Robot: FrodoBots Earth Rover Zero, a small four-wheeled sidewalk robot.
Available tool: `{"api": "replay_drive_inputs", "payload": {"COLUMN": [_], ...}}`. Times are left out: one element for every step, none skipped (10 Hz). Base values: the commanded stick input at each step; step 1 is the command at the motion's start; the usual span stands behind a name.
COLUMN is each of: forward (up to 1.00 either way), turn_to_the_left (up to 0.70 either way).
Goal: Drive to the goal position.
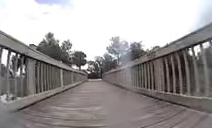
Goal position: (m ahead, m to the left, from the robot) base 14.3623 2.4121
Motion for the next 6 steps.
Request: {"api": "replay_drive_inputs", "payload": {"forward": [0.6,0.6,0.6,0.6,0.6,0.6], "turn_to_the_left": [0.0,0.0,0.0,0.0,0.0,0.0]}}
